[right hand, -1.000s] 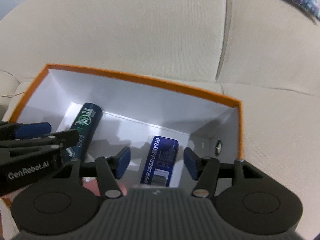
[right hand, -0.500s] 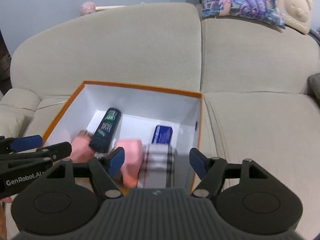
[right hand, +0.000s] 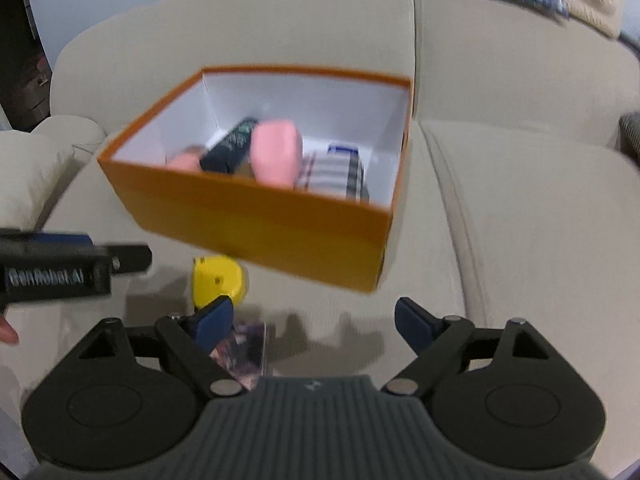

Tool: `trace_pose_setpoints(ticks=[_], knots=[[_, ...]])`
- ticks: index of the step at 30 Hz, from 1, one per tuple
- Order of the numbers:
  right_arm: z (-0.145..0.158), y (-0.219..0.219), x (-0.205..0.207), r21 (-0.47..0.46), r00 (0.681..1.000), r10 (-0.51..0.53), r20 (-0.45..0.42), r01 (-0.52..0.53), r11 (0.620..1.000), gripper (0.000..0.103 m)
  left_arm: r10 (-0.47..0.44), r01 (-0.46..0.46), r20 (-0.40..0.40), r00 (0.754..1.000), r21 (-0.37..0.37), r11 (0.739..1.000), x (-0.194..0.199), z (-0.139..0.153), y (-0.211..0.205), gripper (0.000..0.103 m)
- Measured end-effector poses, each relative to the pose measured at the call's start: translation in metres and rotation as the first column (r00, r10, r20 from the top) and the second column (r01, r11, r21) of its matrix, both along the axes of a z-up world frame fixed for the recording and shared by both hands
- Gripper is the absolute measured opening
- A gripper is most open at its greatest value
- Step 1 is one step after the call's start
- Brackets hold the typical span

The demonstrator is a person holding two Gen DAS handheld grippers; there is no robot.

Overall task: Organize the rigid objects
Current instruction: 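Withdraw both tools toward the yellow tape measure and printed card box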

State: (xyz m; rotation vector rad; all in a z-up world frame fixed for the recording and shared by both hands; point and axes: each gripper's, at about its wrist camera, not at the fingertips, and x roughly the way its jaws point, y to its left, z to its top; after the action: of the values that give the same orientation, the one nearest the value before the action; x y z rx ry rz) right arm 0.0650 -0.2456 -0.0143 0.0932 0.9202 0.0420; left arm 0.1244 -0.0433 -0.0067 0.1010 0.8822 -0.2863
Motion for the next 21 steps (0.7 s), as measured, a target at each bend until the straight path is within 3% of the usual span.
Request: trace_pose_setpoints(ticks=[5, 14, 21], knots=[[-0.011, 0.01, 0.001, -0.005, 0.999, 0.038, -0.015, -0.038, 0.999, 0.092, 0.009, -0.009, 0.007, 1.0, 0.028, 1.0, 0.01, -0.007, -0.004, 0.085], [-0.04, 0.031, 0.007, 0.073, 0.988, 0.116, -0.098, -0.109, 0.991, 0.092, 0.028, -0.027, -0.055, 0.998, 0.024, 0.999, 0.035, -0.026, -0.007, 0.085], [-0.043, 0.04, 0.01, 0.103, 0.984, 0.13, -0.119, -0.117, 0.988, 0.092, 0.004, -0.002, -0.133, 0.991, 0.019, 1.0, 0.049, -0.049, -0.021, 0.085]])
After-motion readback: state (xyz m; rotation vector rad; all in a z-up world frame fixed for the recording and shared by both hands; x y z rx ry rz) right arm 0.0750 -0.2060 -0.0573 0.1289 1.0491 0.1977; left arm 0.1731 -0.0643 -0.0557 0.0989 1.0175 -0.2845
